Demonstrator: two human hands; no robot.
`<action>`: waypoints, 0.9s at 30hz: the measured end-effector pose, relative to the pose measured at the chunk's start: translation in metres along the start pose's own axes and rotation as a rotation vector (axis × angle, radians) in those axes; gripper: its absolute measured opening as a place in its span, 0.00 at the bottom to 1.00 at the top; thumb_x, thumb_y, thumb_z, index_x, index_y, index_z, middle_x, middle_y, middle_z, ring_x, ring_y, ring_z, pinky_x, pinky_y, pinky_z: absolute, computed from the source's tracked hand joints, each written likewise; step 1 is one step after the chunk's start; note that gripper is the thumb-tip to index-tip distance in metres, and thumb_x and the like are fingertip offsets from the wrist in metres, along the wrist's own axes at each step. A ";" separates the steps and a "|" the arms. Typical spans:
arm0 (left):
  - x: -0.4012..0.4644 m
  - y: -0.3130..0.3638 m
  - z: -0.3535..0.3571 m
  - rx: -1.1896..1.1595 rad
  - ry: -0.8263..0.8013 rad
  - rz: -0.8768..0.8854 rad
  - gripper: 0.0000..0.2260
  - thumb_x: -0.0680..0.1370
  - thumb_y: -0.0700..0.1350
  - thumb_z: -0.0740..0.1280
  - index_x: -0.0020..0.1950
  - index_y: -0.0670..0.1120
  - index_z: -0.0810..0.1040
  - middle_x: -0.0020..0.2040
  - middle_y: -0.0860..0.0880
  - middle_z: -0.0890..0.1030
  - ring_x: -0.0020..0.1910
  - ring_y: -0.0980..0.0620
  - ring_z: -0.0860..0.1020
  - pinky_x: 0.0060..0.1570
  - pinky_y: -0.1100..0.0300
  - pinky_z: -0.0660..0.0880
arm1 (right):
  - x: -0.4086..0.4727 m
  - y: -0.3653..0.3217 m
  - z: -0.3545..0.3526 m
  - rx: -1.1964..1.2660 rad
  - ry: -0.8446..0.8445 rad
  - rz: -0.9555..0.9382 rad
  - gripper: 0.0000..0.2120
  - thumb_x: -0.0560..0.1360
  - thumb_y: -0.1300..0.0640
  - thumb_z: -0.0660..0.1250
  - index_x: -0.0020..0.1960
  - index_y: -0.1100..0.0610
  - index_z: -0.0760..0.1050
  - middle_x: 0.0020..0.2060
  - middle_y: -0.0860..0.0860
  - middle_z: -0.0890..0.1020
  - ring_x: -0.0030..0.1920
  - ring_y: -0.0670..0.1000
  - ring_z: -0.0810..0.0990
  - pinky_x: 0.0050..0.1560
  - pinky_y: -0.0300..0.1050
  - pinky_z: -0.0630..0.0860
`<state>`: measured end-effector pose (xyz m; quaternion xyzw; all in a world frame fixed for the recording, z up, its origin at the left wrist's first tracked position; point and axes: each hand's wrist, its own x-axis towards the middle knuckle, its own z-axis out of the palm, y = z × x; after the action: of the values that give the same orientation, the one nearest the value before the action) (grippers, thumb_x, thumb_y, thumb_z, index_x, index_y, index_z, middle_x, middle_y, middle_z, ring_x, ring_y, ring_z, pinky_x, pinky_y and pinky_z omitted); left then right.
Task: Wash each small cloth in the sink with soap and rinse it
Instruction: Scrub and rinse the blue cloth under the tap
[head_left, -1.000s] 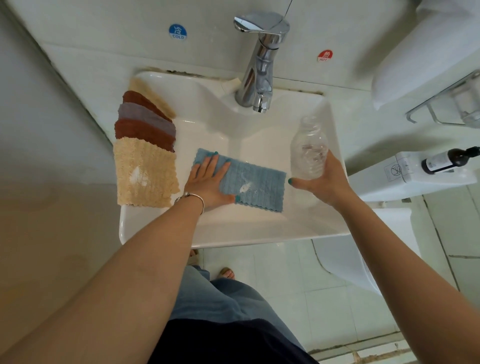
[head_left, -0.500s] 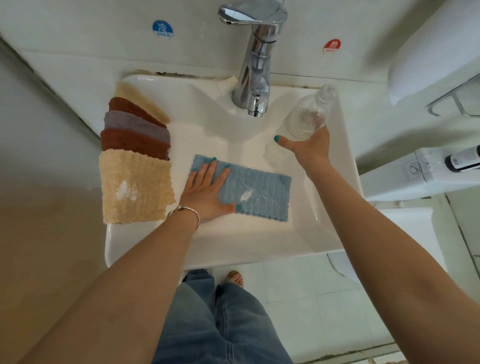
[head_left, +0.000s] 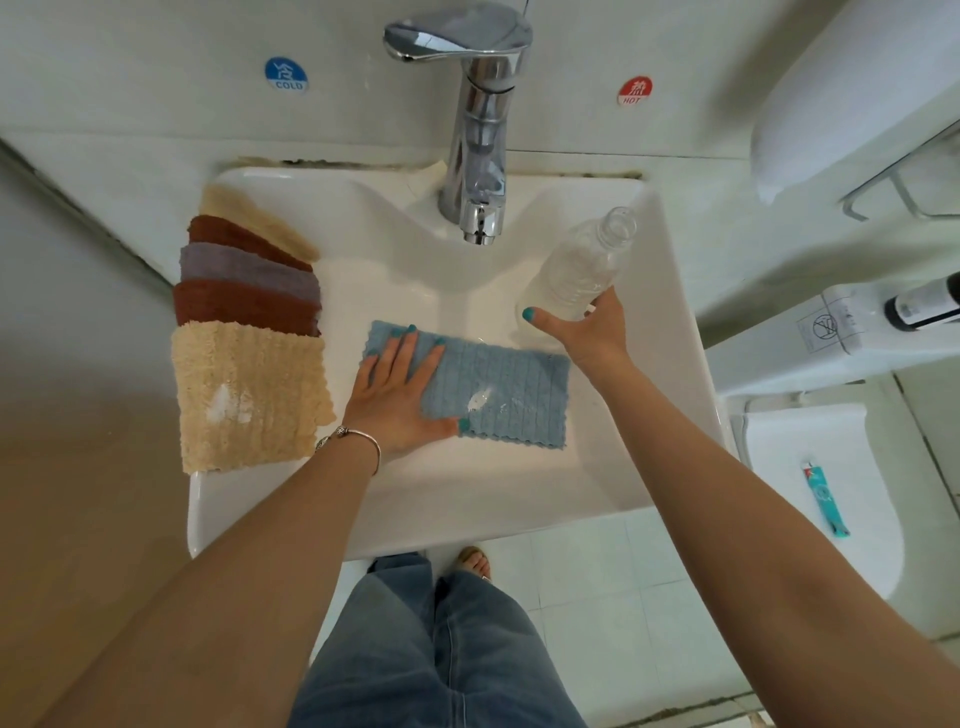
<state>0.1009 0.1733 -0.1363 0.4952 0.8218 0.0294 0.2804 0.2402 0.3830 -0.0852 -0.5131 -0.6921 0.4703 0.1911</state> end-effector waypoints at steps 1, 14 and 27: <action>0.000 0.000 0.000 0.001 0.001 -0.001 0.47 0.71 0.73 0.59 0.77 0.59 0.33 0.77 0.51 0.30 0.76 0.52 0.31 0.74 0.51 0.34 | 0.000 0.003 0.000 -0.014 -0.014 -0.007 0.38 0.61 0.49 0.82 0.65 0.52 0.68 0.60 0.48 0.75 0.60 0.50 0.73 0.61 0.46 0.72; -0.005 0.006 -0.007 0.010 -0.022 -0.015 0.47 0.71 0.73 0.59 0.77 0.58 0.34 0.78 0.51 0.31 0.76 0.52 0.31 0.75 0.51 0.34 | -0.100 -0.011 -0.025 -0.015 -0.125 -0.156 0.31 0.67 0.56 0.79 0.65 0.48 0.69 0.61 0.50 0.73 0.58 0.48 0.73 0.60 0.46 0.75; -0.007 0.007 -0.009 0.007 -0.018 -0.018 0.47 0.72 0.71 0.61 0.78 0.56 0.35 0.77 0.50 0.31 0.76 0.50 0.31 0.75 0.50 0.35 | -0.040 -0.213 -0.008 -0.110 -0.210 -0.864 0.28 0.66 0.52 0.78 0.62 0.48 0.71 0.58 0.44 0.74 0.57 0.44 0.72 0.57 0.42 0.73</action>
<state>0.1046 0.1732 -0.1239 0.4890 0.8238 0.0197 0.2861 0.1487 0.3449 0.1081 -0.1358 -0.8826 0.3592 0.2713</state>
